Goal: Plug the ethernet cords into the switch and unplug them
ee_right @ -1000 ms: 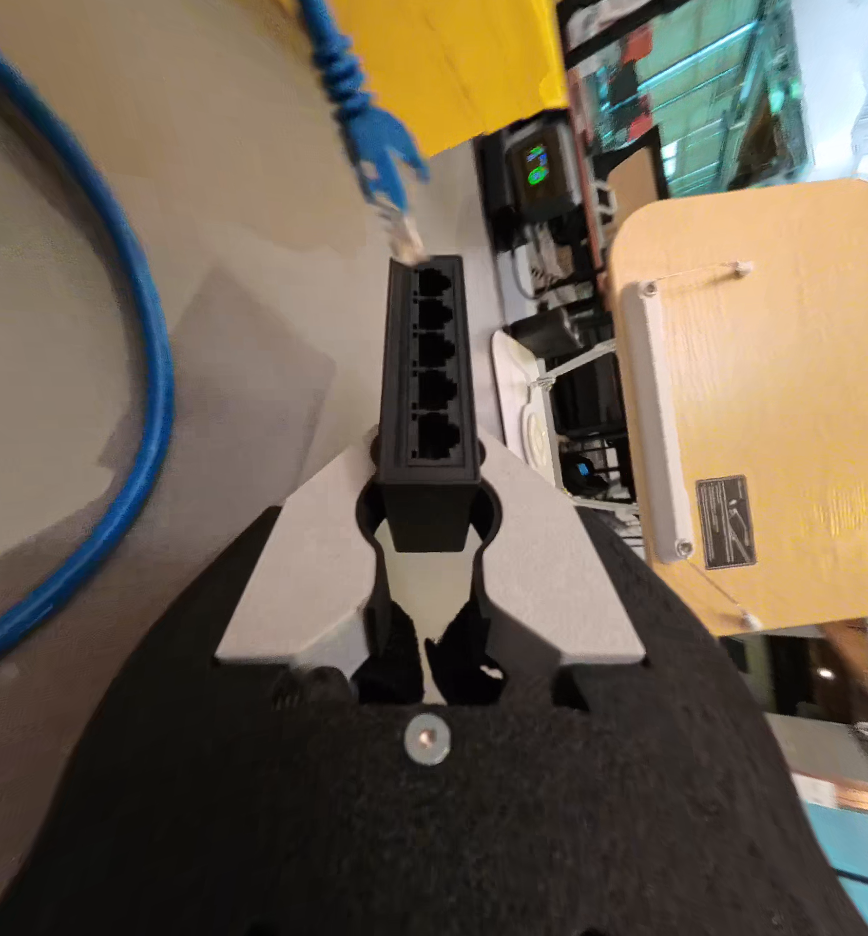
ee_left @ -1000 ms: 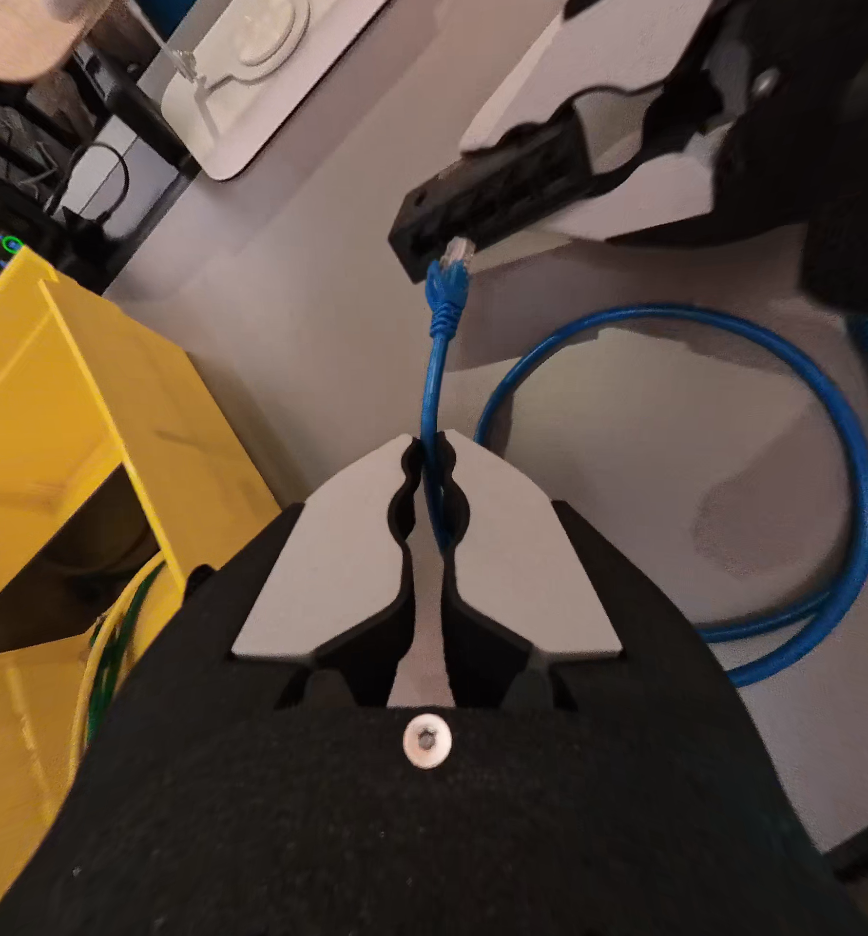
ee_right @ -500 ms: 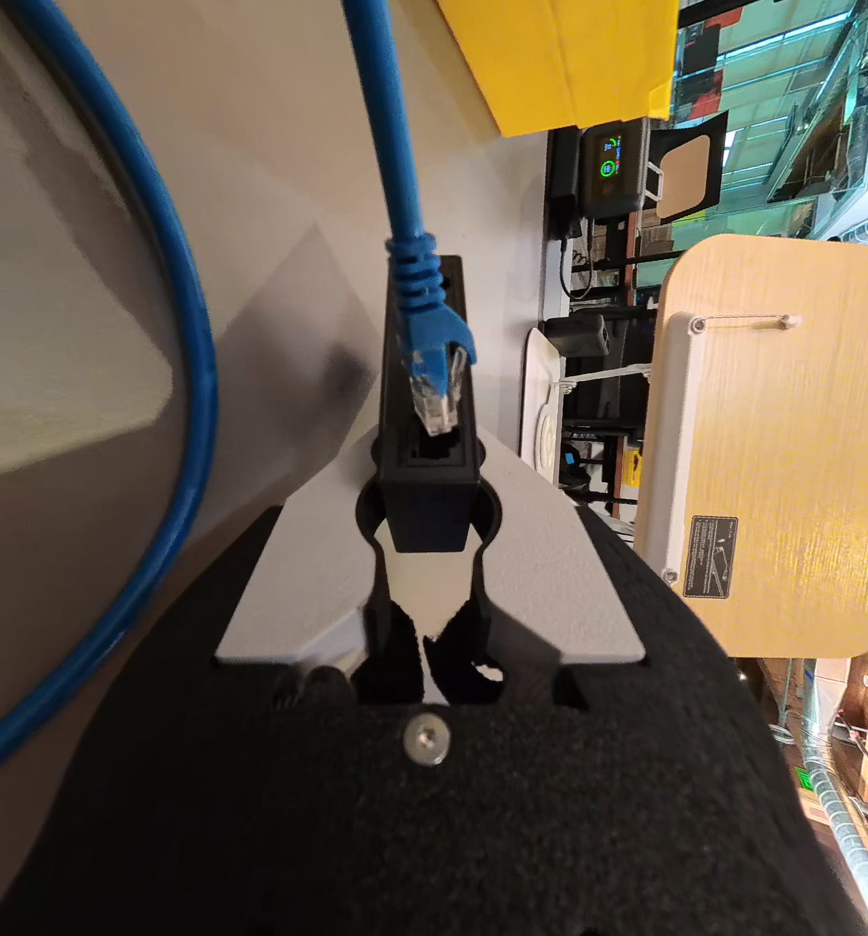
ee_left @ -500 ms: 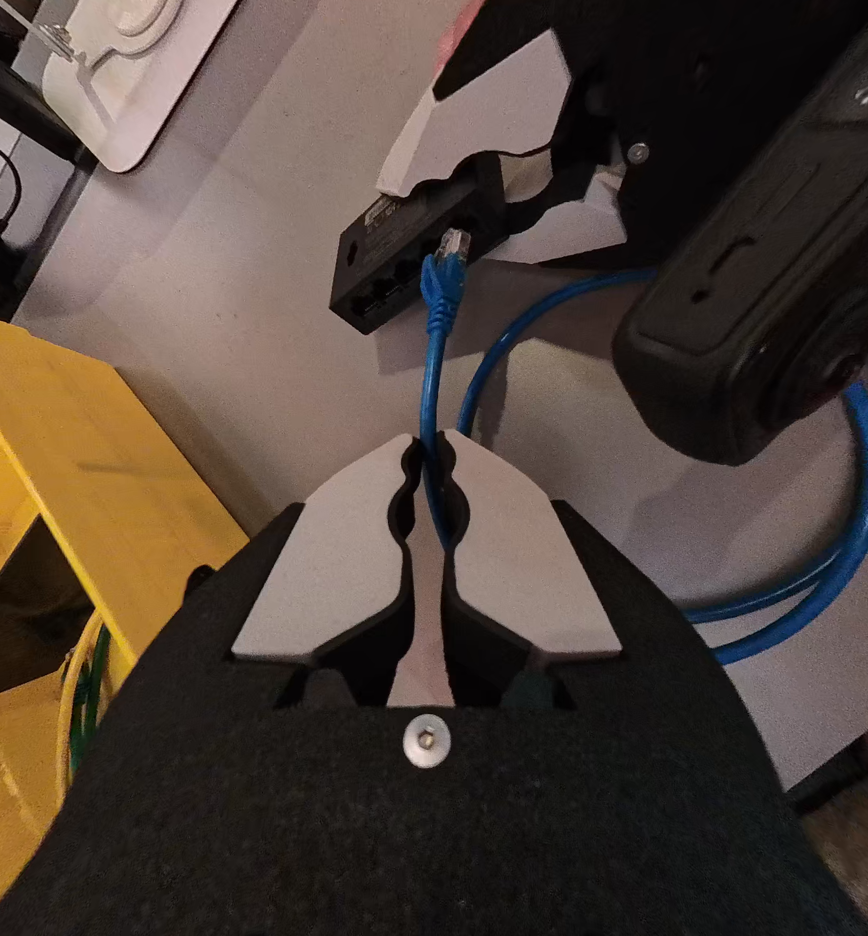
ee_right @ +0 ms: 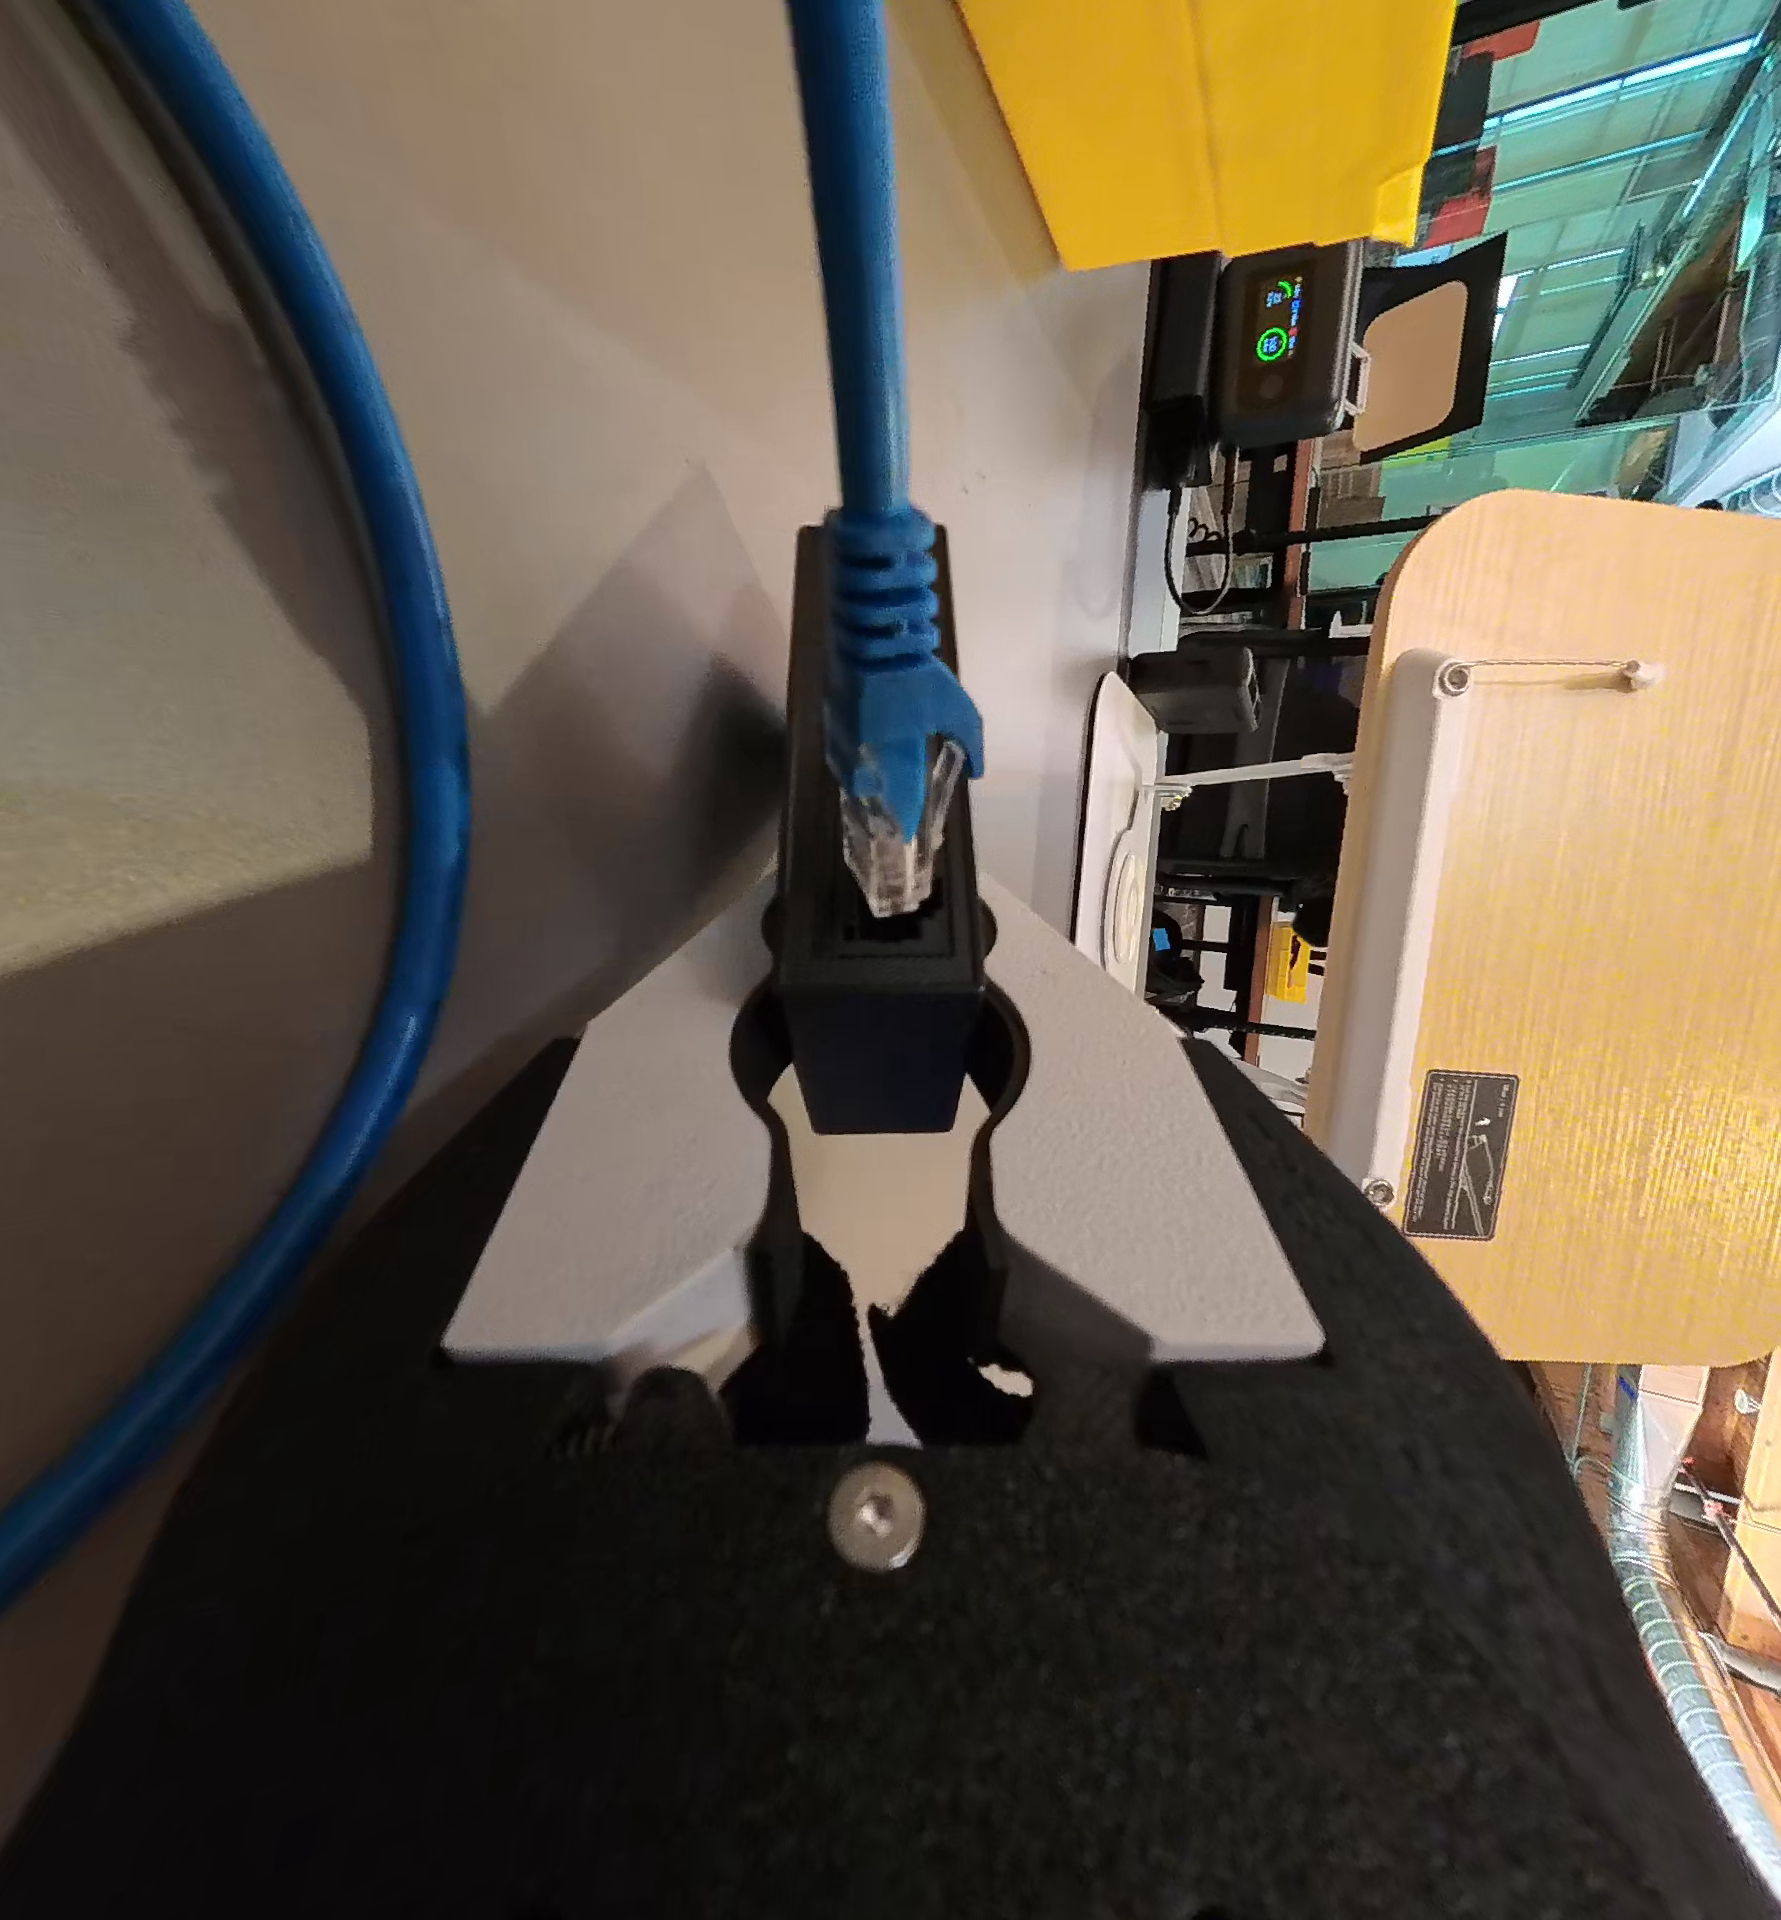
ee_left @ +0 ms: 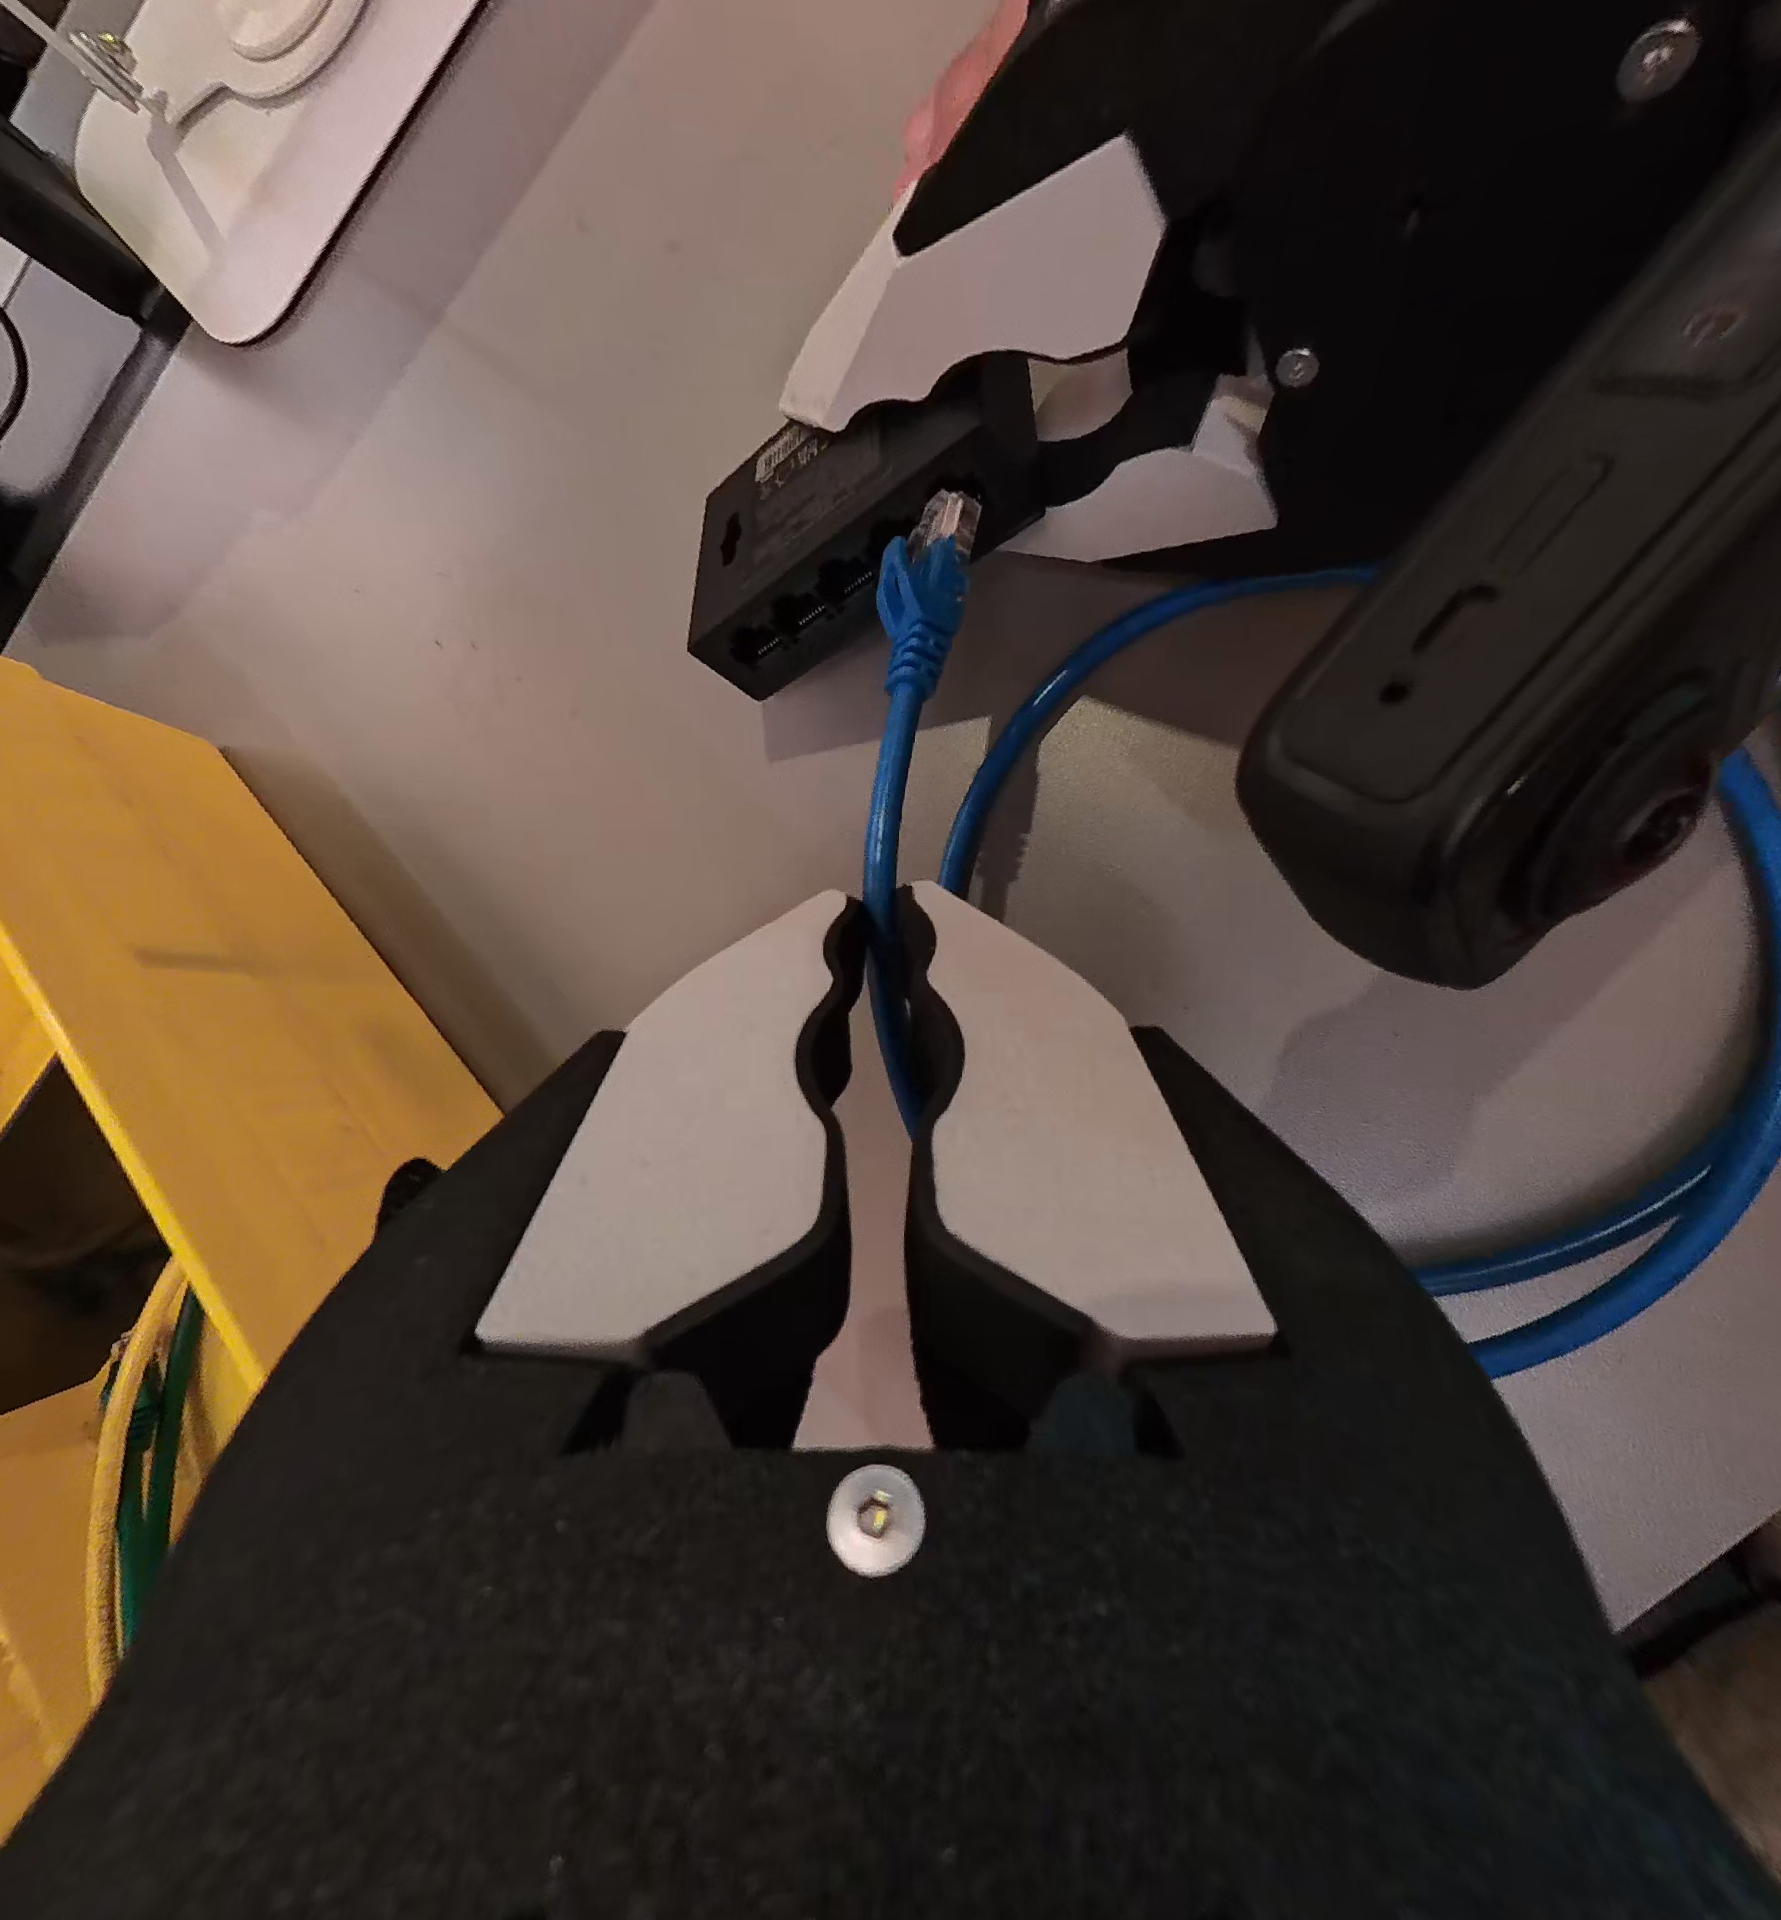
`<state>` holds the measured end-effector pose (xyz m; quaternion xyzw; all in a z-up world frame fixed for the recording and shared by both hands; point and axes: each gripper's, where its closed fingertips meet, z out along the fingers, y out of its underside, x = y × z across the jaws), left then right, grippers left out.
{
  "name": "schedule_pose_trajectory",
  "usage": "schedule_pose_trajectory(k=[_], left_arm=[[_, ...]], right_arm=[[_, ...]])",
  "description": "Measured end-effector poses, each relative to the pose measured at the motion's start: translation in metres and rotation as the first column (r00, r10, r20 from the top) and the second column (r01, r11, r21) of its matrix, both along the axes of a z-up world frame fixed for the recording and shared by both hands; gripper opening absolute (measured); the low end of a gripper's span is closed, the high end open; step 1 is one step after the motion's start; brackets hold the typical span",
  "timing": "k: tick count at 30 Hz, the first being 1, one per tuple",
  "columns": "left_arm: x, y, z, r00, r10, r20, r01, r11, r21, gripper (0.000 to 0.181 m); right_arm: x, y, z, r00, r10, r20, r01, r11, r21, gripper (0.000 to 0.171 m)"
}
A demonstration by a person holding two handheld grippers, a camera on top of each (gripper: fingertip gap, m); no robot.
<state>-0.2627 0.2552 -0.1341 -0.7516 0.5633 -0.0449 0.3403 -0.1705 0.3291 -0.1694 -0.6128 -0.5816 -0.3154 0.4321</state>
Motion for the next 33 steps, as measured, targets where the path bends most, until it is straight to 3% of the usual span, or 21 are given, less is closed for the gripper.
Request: schedule_pose_trajectory(k=[26,29,33], left_arm=[[0.002,0.000,0.003,1.000,-0.010,0.007,0.009,0.999,0.035,0.005],[0.007,-0.003,0.004,0.997,-0.014,0.081,0.016,1.000,-0.023,0.005],[0.014,-0.009,0.005,0.962,0.046,0.270,0.019,0.972,-0.235,0.005]], right_arm=[[0.000,0.002,0.002,1.000,-0.011,-0.002,0.011,1.000,0.002,0.027],[0.004,0.004,0.005,1.000,-0.027,-0.001,0.027,0.999,0.020,0.027],[0.006,0.006,0.018,0.999,-0.026,-0.023,0.028,0.996,0.081,0.027]])
